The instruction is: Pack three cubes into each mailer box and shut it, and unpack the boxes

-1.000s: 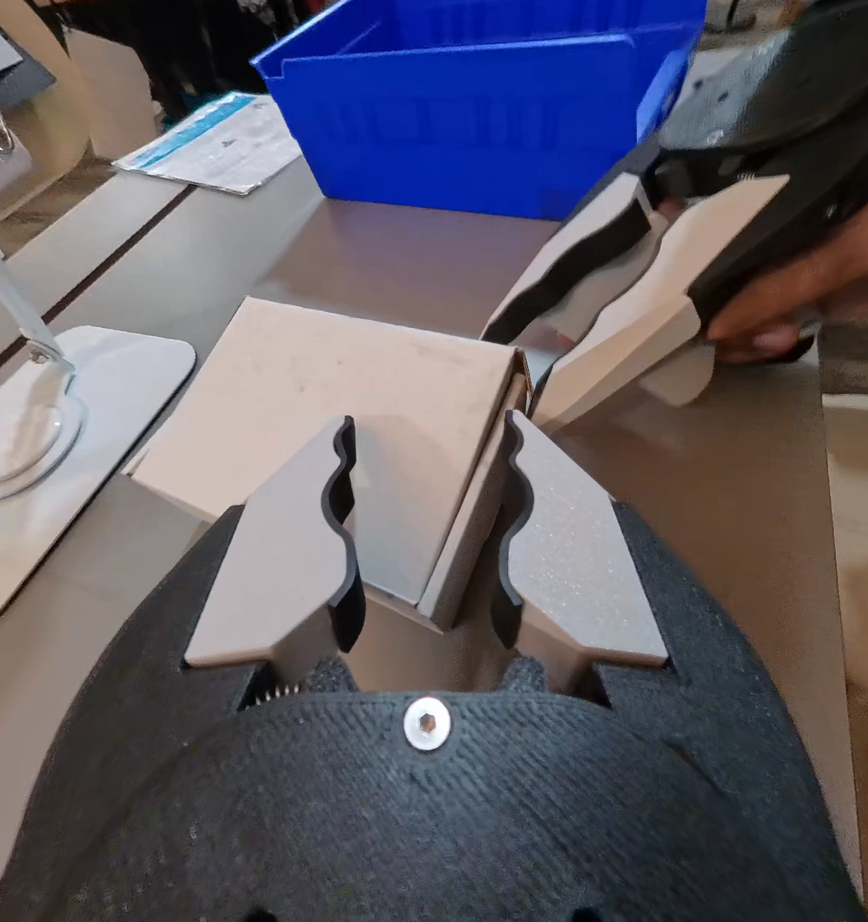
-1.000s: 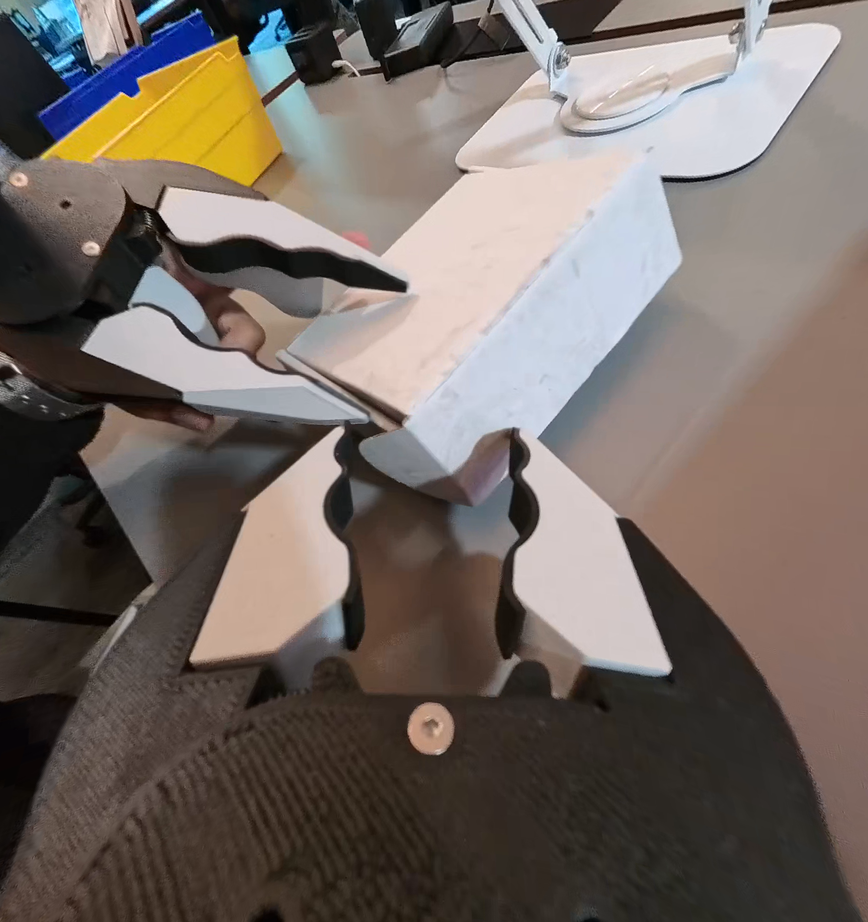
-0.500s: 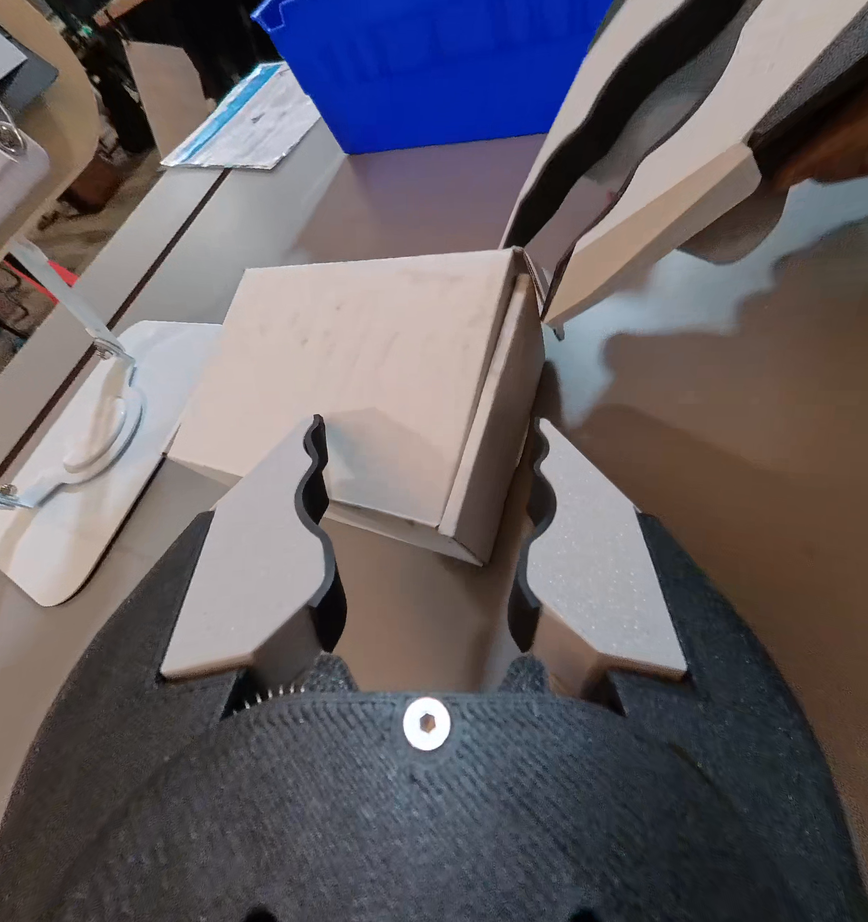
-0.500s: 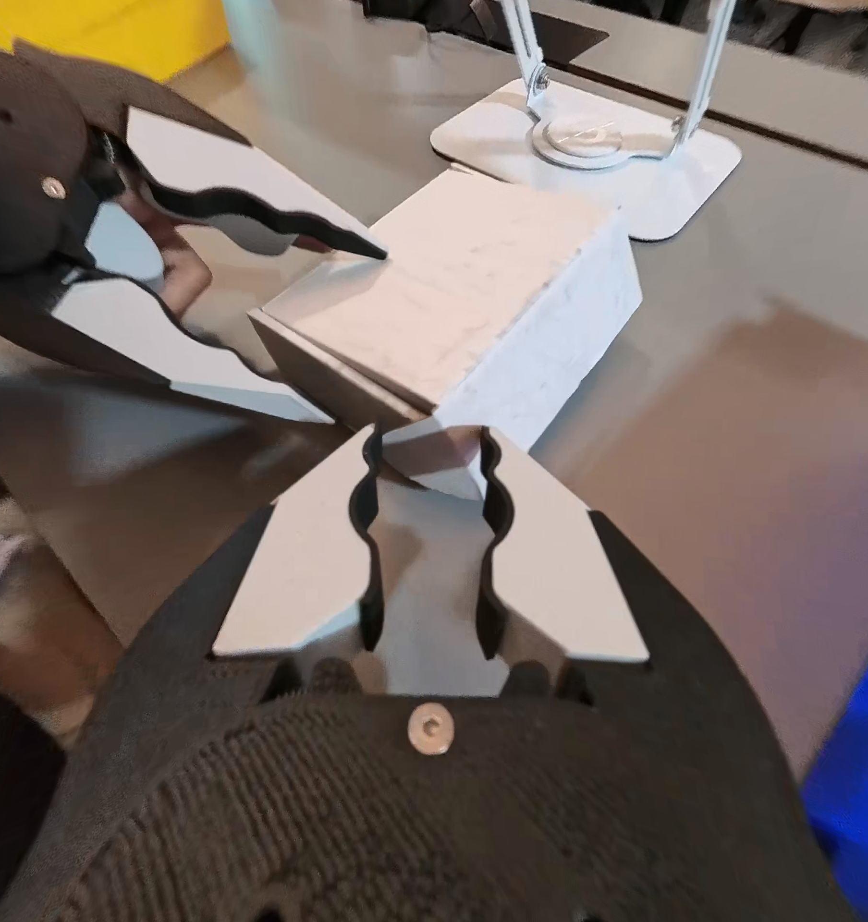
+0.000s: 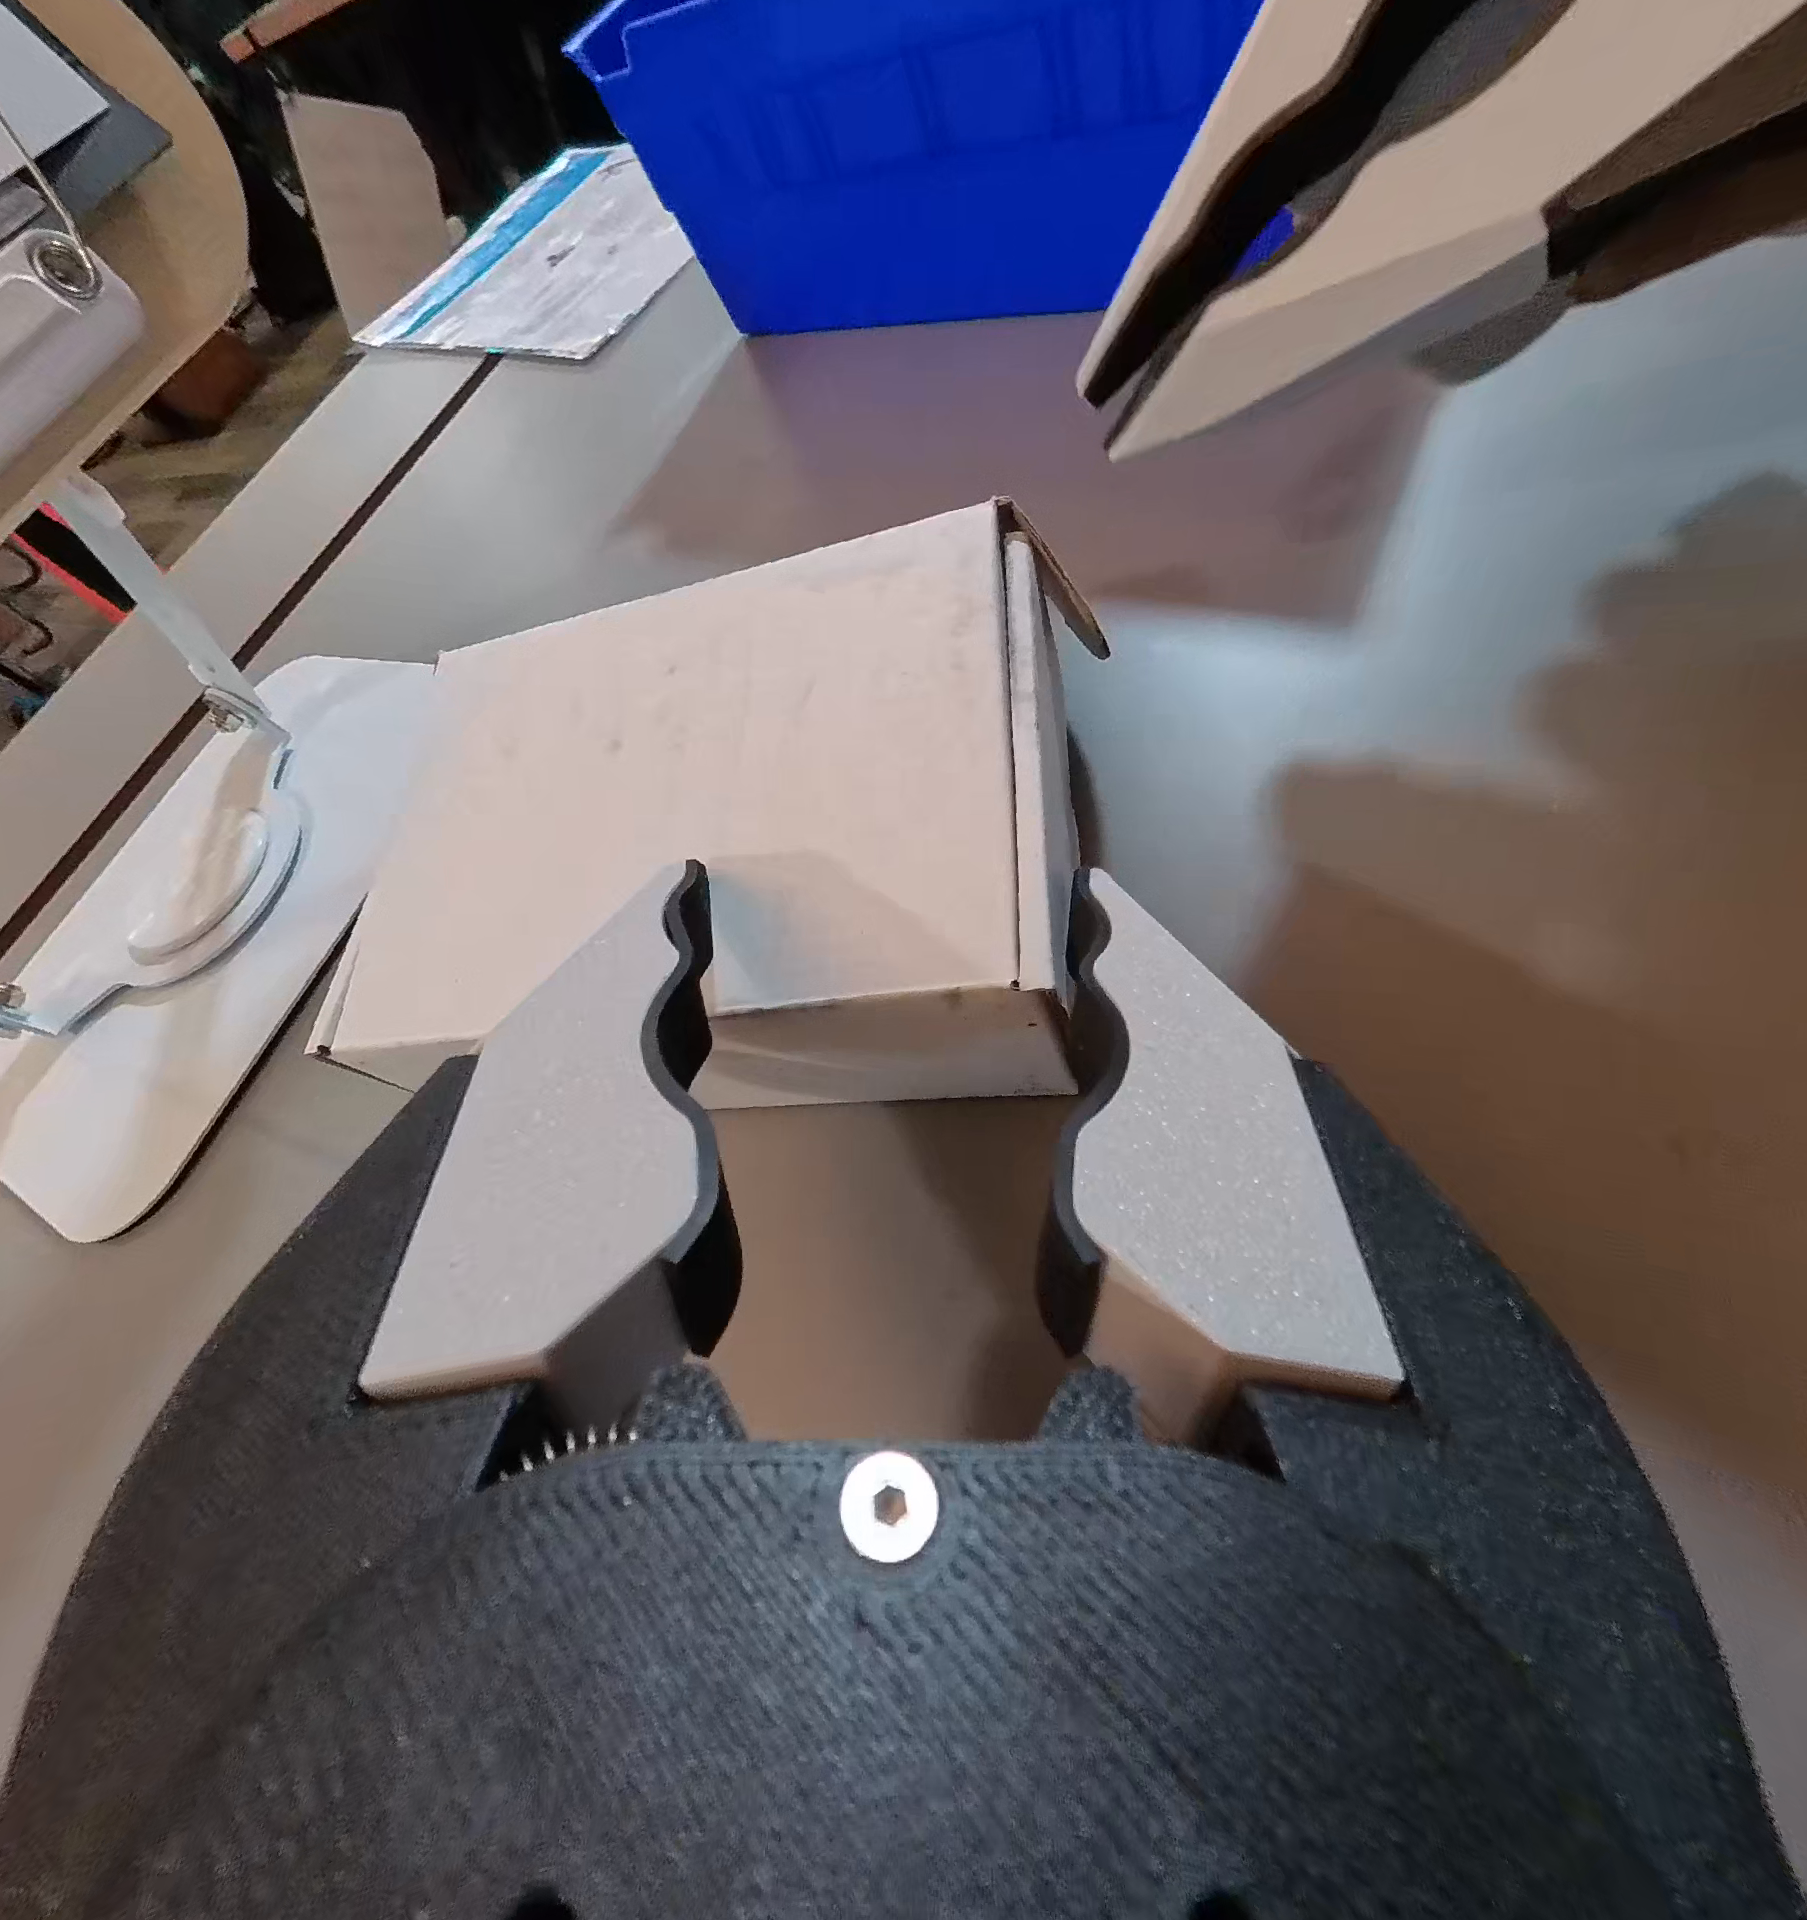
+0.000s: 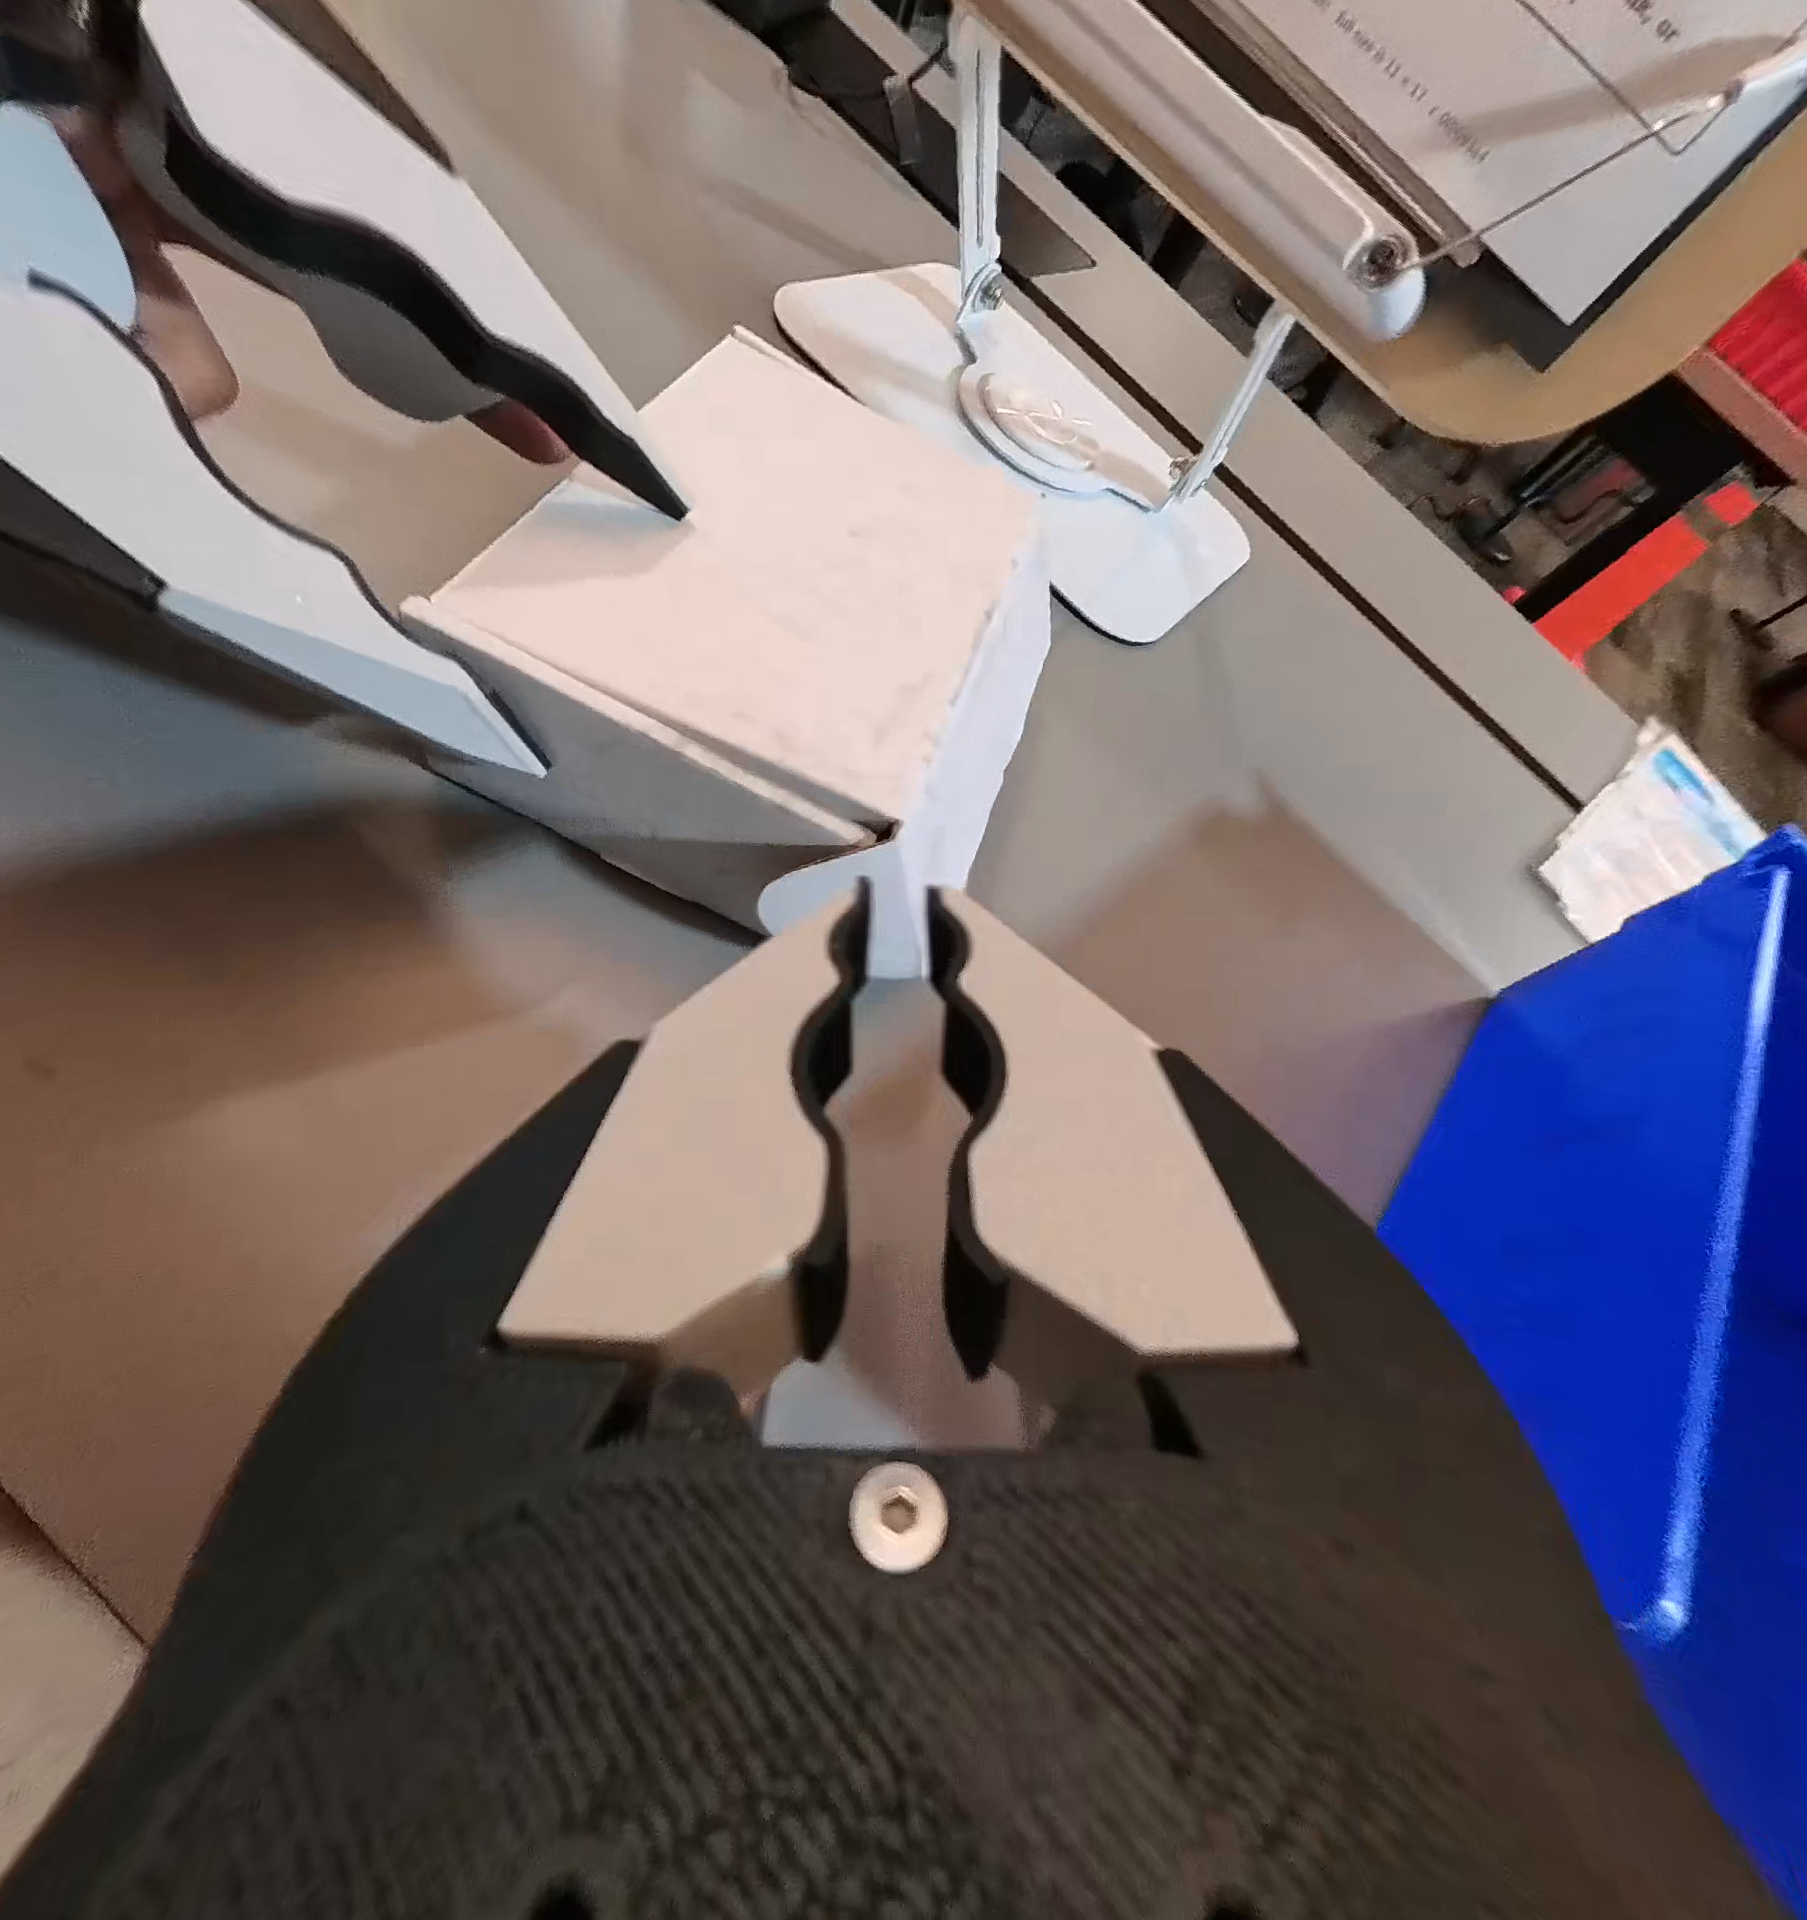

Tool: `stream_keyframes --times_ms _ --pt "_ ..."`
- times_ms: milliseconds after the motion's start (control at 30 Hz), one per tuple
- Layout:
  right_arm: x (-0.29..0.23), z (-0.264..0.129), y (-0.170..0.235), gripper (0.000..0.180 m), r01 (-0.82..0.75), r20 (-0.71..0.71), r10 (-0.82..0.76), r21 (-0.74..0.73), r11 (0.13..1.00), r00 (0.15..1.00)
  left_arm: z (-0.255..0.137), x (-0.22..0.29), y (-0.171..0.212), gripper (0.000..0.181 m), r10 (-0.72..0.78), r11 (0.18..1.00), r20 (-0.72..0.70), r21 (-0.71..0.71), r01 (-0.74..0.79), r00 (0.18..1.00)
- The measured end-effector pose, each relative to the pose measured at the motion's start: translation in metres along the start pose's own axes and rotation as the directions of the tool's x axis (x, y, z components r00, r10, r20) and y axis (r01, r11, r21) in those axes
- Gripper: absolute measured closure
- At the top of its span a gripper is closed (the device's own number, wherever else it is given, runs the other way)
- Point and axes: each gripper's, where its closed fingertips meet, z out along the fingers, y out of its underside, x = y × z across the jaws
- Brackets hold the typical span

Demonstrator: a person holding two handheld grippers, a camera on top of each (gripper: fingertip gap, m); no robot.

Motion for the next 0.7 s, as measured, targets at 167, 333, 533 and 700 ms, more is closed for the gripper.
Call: stream_keyframes --times_ms 167,333,533,700 --pt "0.008 0.013 -0.009 0.095 -0.177 0.066 0.172 0.087 0.98 0.983 -0.001 0.0 0.0 0.113 -0.012 1.0 -0.009 0.004 0.012 1.0" --pt "0.011 0.038 -0.007 0.079 -0.208 0.152 0.205 0.004 0.978 0.967 -0.001 -0.003 0.001 0.114 -0.01 1.0 0.006 -0.005 0.01 1.0" --pt "-0.032 0.036 -0.008 0.088 -0.411 0.522 0.406 -0.112 0.905 0.751 -0.007 -0.004 0.001 0.113 -0.061 0.998 -0.017 -0.005 0.061 0.998" --pt "-0.068 0.014 -0.02 0.107 -0.396 0.66 0.358 -0.099 0.913 0.66 -0.024 -0.014 -0.001 0.115 -0.068 0.997 0.072 0.028 0.066 0.995"
